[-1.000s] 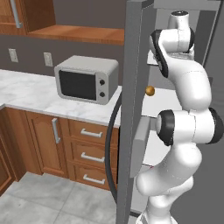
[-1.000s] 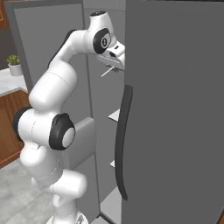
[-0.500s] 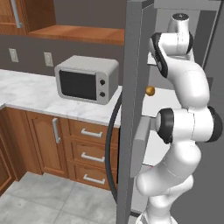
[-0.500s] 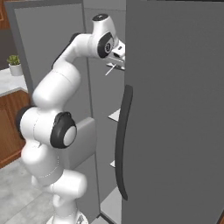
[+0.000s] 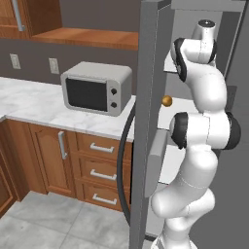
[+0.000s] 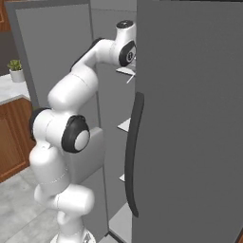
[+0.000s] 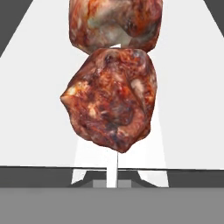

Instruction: Store the kebab skewer in the freezer for long-term storage. Close the freezer door after placing the cooked food.

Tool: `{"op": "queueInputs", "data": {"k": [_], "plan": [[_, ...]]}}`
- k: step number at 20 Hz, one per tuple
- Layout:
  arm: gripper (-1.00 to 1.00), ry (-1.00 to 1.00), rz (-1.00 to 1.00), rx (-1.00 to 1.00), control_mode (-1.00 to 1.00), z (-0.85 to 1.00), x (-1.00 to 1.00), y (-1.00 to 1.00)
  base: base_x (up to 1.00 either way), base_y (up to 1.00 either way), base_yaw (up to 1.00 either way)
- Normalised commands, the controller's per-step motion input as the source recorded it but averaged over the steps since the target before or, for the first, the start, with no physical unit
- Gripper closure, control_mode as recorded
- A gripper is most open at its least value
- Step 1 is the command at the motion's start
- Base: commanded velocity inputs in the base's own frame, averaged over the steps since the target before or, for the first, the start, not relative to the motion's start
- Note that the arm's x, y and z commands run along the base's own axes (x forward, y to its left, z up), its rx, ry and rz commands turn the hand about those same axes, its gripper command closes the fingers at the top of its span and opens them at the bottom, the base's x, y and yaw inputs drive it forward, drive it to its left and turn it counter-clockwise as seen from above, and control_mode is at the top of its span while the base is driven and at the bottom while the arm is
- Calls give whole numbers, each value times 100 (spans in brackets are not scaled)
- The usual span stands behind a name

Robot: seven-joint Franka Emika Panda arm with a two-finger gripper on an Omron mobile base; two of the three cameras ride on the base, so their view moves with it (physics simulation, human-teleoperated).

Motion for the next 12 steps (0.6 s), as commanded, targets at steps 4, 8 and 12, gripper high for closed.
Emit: {"op": "queueInputs", "data": {"k": [4,8,12], "plan": [[100,0,0,0,-100,0,24,-5,0,0,0],[100,0,0,0,-100,0,30,-2,0,0,0],[100,0,0,0,-100,0,31,-8,0,0,0]]}}
